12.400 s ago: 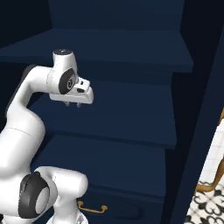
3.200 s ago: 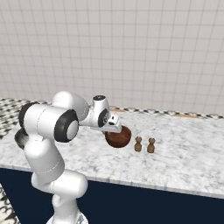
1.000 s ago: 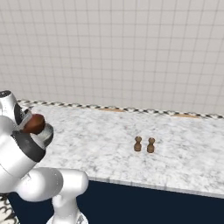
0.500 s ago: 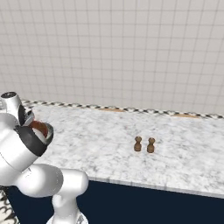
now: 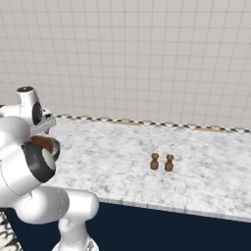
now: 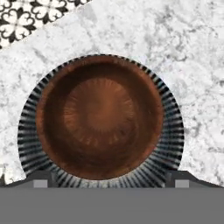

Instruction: Pick up the bowls on the counter and stack them on top of one another in the open cabinet. Place the smaller bowl on top of the larger bowl.

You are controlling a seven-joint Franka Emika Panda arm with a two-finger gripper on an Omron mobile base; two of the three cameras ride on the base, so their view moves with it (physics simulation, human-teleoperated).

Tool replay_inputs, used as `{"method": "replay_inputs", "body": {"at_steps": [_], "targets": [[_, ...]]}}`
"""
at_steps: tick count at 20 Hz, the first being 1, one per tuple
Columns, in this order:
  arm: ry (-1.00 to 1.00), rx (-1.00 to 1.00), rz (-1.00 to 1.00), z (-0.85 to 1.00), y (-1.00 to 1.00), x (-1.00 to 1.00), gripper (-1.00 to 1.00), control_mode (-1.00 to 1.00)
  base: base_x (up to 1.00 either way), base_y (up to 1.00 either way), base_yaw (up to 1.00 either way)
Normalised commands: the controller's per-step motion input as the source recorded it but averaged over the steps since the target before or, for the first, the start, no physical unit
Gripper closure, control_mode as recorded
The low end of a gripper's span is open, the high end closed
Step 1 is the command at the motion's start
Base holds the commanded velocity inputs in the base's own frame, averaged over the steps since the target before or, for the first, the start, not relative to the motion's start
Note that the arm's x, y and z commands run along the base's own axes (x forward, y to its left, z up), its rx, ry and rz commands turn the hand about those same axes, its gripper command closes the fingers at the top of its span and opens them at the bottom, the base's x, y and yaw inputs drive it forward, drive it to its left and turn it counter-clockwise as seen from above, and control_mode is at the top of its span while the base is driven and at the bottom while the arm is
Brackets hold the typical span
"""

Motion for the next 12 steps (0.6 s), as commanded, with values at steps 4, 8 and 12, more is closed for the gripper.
{"method": "replay_inputs", "body": {"at_steps": [4,8,12], "targets": [[0.09,0.17,-0.46,-0.26,-0.83,0.16,-1.00,-1.00,0.00,0.00,0.00],[0.14,0.25,-0.31,-0.47,-0.44,-0.13,-1.00,-1.00,0.00,0.00,0.00],[0.15,0.25,-0.61,-0.62,-0.19,-0.30,-1.00,-1.00,0.00,0.00,0.00]]}}
